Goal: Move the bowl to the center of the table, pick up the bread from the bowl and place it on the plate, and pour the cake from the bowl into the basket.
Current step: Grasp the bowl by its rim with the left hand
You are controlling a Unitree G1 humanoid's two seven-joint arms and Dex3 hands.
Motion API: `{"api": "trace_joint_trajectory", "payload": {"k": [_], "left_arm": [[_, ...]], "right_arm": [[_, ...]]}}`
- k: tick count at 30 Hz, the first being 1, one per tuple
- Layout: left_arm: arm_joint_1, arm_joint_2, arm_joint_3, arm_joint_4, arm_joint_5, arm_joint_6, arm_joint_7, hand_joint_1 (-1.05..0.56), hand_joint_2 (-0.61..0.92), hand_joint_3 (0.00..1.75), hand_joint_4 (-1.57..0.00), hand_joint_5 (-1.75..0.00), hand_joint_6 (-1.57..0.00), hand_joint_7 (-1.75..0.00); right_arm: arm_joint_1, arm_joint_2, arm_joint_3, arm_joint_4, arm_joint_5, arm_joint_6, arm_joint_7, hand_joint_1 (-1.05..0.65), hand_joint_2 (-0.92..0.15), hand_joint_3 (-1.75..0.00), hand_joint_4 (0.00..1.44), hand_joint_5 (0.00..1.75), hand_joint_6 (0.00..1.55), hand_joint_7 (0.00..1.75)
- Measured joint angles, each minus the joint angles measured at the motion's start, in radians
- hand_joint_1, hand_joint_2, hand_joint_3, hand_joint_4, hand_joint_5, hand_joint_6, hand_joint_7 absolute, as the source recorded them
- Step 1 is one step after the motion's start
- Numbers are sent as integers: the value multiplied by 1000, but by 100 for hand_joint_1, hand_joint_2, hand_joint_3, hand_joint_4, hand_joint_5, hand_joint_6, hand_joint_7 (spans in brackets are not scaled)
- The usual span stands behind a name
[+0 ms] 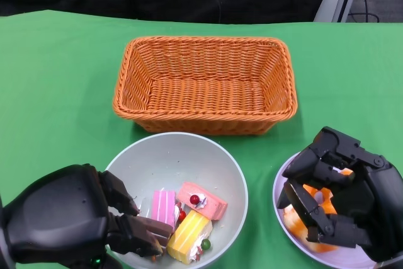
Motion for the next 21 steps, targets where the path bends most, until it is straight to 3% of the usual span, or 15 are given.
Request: {"api": "trace_joint_trajectory", "payload": {"k": [14,21], "left_arm": [[21,62,-56,-49,92,114,70,-69,92,8,-109,-15,-110,-4],[33,94,-102,-78,123,186,70,-69,92,11,-104,-14,-111,-3]], "right_arm": [[12,0,2,-5,5,2,5,-22,-48,-93,67,153,65,131],[14,0,3,-10,9,6,5,-22,-48,-92,67,153,65,130]]}}
